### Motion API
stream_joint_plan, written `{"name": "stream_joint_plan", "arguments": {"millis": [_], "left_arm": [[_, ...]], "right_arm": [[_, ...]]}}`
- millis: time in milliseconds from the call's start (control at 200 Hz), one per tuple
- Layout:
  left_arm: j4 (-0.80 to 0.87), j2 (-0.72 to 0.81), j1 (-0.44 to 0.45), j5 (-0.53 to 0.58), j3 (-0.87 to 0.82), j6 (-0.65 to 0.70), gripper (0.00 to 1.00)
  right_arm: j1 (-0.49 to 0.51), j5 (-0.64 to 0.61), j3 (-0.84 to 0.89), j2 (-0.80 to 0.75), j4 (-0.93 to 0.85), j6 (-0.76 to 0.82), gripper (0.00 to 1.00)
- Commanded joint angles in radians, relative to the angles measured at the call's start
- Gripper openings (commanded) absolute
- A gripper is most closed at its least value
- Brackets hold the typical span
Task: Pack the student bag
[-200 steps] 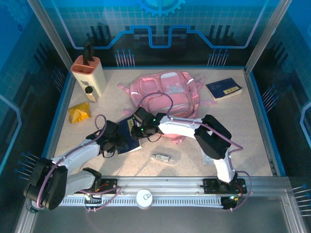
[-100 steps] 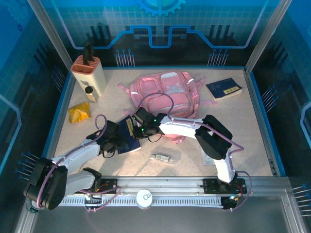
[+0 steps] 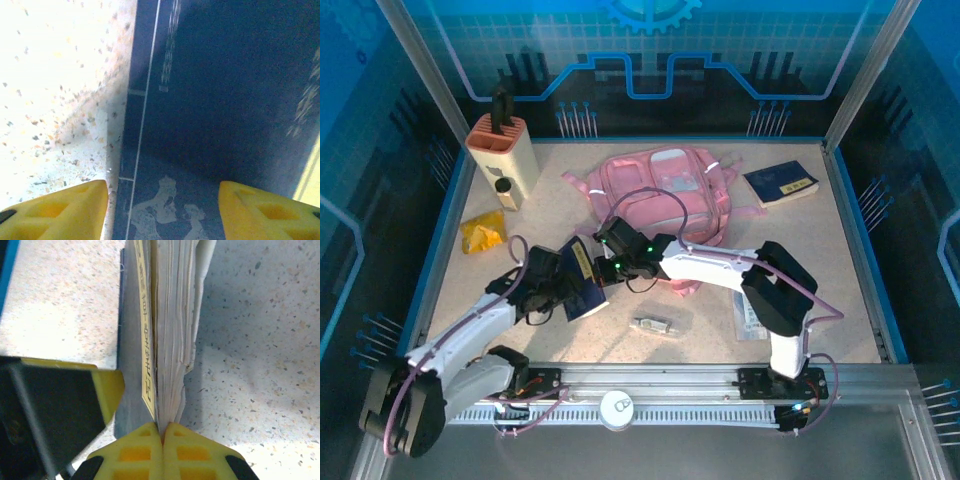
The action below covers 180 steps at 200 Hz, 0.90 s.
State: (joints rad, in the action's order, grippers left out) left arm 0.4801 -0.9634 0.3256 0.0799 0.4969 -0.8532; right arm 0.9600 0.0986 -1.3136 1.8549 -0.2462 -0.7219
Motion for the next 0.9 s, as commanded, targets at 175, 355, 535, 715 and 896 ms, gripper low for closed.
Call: {"name": "stream_joint_plan", "arguments": {"millis": [175, 355, 535, 715, 896], "left_arm": [[0.107, 0.191, -0.14, -0.174, 0.113, 0.06, 0.72], [-0.04, 0.188, -0.168, -0.367, 0.119, 0.003, 0.8], [-0.242, 0.134, -0.168, -0.51, 0.103, -0.064, 0.76], [-0.515, 0.108, -0.153, -0.599, 0.067, -0.171, 0.65], [-0.522, 0.073, -0.119, -0.594, 0.094, -0.183, 0.55]], "right_arm": [[-0.112, 0.139, 0.055, -0.21, 0.06, 0.013, 0.0], [-0.203, 0.272, 0.109, -0.31, 0.117, -0.018, 0.0], [-0.279, 0.365, 0.162, -0.389, 0.175, -0.079, 0.0], [-0.319, 0.403, 0.195, -0.43, 0.213, -0.134, 0.0], [-0.343, 0.431, 0.22, -0.439, 0.261, -0.17, 0.0]]}}
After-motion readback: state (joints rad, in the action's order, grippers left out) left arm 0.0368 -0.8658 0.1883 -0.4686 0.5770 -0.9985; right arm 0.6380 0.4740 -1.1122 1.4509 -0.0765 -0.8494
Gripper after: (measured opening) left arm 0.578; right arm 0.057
